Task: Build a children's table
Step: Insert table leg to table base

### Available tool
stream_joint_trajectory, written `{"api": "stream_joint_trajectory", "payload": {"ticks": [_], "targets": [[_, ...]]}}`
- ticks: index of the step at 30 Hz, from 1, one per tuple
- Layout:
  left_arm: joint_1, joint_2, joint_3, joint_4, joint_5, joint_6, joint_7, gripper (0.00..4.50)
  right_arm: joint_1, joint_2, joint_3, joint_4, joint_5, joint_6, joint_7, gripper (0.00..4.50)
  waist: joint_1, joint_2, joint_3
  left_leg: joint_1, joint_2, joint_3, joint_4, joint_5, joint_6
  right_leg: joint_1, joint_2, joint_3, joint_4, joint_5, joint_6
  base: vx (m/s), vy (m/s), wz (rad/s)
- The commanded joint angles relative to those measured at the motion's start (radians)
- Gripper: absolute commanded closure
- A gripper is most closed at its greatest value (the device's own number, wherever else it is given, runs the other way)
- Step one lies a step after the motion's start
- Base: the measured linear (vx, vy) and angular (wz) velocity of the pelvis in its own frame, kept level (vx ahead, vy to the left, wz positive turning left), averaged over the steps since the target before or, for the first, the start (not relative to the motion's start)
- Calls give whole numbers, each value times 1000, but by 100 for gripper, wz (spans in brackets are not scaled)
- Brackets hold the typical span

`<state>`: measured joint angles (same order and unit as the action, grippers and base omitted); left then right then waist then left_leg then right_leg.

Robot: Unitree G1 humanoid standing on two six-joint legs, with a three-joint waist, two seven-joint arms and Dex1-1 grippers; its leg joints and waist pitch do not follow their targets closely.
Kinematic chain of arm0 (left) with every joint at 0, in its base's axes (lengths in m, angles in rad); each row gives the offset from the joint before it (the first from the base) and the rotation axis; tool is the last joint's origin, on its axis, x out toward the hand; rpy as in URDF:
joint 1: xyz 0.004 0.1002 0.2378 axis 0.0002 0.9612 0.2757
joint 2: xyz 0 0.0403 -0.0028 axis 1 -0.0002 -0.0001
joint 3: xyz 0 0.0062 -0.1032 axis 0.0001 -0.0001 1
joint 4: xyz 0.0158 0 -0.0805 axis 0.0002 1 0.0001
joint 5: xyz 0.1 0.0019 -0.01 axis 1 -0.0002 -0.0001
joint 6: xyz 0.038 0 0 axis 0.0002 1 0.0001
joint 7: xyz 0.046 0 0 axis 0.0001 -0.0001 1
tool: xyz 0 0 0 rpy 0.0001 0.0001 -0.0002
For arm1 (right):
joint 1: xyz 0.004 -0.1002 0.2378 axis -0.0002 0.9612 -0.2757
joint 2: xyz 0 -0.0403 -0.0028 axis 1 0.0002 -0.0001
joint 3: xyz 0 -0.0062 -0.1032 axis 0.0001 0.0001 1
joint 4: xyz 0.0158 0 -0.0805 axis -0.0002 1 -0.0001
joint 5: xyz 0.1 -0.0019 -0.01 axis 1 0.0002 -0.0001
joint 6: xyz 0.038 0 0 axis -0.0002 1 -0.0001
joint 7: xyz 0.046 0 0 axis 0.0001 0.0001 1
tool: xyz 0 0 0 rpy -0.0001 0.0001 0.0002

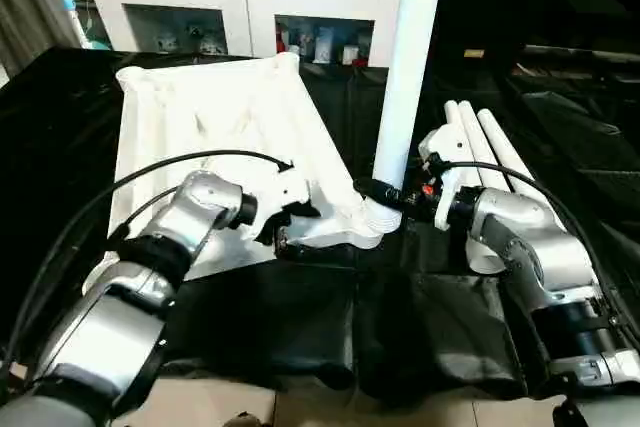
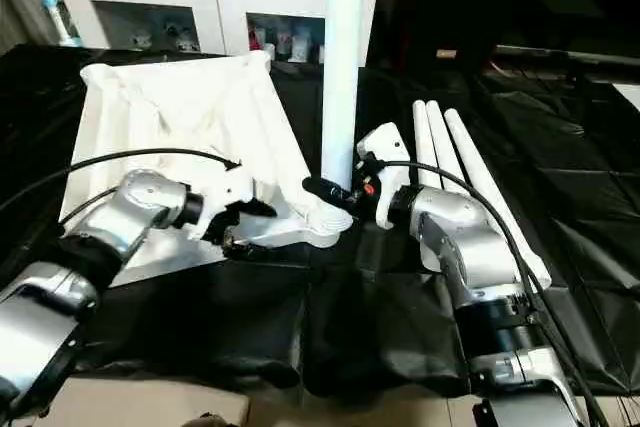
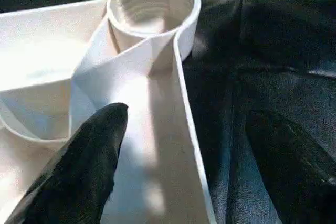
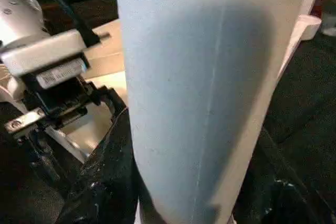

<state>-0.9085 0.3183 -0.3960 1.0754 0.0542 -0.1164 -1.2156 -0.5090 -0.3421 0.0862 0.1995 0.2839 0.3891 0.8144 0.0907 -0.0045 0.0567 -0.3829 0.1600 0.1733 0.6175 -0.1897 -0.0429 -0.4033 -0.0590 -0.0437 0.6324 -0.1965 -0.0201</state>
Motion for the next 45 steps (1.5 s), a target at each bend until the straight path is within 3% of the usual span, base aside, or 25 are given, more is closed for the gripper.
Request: {"api": "stream_joint_trajectory", "payload": {"ticks": [1,8,12,27,29,35,45], "targets": [[-14,-6,-11,14,14,-7,-6,83,-1,-12,-6,-25,4,7,0,264,5,13,-81,22,69,-26,-69,-117,46,70,-98,46,-56,87,-301,0,0,0],[-33,-20,-5,57,32,-33,-8,130,4,-13,-5,-32,1,8,-2,264,5,16,-81,22,69,-25,-68,-121,51,70,-97,46,-58,77,-305,0,0,0],[-48,-23,-3,88,61,-47,-5,179,9,-12,-3,-41,0,11,-4,264,5,14,-81,22,70,-26,-69,-120,54,70,-98,46,-58,82,-305,0,0,0],[-49,-37,47,98,52,-46,-31,314,11,-14,2,-43,-3,10,-2,264,6,15,-79,22,71,-25,-71,-129,55,68,-99,46,-60,67,-309,0,0,0],[-48,-37,51,98,54,-47,-32,314,11,-13,2,-43,-3,10,-3,264,6,14,-79,21,71,-26,-71,-132,54,69,-100,46,-60,63,-308,0,0,0],[-42,-39,62,102,54,-50,-27,374,10,-11,3,-40,-3,10,-3,264,6,14,-79,22,72,-26,-72,-137,53,68,-99,46,-61,57,-307,0,0,0],[-15,-43,76,92,55,-43,-8,436,6,-4,2,-28,-2,5,-6,264,7,13,-75,24,72,-25,-74,-159,47,64,-100,47,-68,11,-299,0,0,0]]}}
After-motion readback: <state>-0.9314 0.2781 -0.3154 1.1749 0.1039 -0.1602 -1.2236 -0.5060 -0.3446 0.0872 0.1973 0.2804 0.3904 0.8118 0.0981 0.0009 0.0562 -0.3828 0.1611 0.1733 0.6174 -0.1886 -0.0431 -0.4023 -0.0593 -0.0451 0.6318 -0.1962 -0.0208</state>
